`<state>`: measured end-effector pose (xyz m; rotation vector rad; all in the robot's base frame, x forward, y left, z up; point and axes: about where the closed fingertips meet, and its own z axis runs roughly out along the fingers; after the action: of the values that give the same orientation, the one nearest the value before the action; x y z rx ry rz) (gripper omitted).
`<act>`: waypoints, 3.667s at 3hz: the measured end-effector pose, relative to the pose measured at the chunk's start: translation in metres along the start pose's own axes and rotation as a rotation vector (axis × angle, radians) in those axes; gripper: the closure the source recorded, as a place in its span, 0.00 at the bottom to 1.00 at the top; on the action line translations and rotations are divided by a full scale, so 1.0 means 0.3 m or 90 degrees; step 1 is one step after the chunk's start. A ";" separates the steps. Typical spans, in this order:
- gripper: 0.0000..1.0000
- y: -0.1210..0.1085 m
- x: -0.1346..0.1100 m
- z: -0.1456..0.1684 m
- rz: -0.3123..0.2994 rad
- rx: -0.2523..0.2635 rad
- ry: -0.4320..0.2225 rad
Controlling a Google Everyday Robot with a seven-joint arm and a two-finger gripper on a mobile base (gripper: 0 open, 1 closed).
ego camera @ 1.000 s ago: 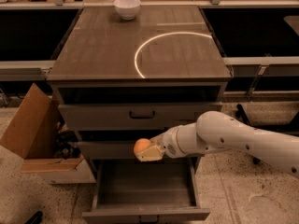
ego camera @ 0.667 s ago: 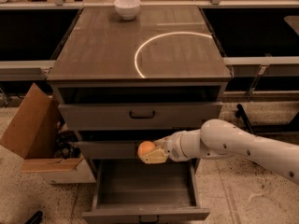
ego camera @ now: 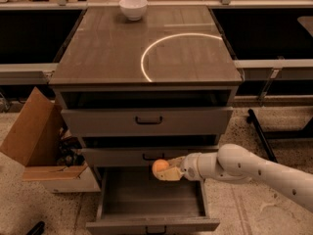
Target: Place orange into bottom drawer
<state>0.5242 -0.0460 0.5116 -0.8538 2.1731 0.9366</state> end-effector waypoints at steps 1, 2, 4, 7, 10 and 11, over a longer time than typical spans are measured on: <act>1.00 -0.065 0.135 0.070 0.052 -0.021 0.003; 1.00 -0.065 0.135 0.071 0.052 -0.021 0.003; 1.00 -0.208 0.293 0.222 0.017 -0.022 -0.005; 1.00 -0.395 0.500 0.429 0.073 -0.025 0.031; 0.63 -0.526 0.660 0.546 0.140 -0.011 0.052; 0.40 -0.539 0.676 0.548 0.146 -0.009 0.047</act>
Offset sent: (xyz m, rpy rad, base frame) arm -0.0015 -0.0062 -0.0334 0.0263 0.0516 -0.0147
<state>0.5688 -0.0684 0.2087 -0.6645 2.3668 1.0462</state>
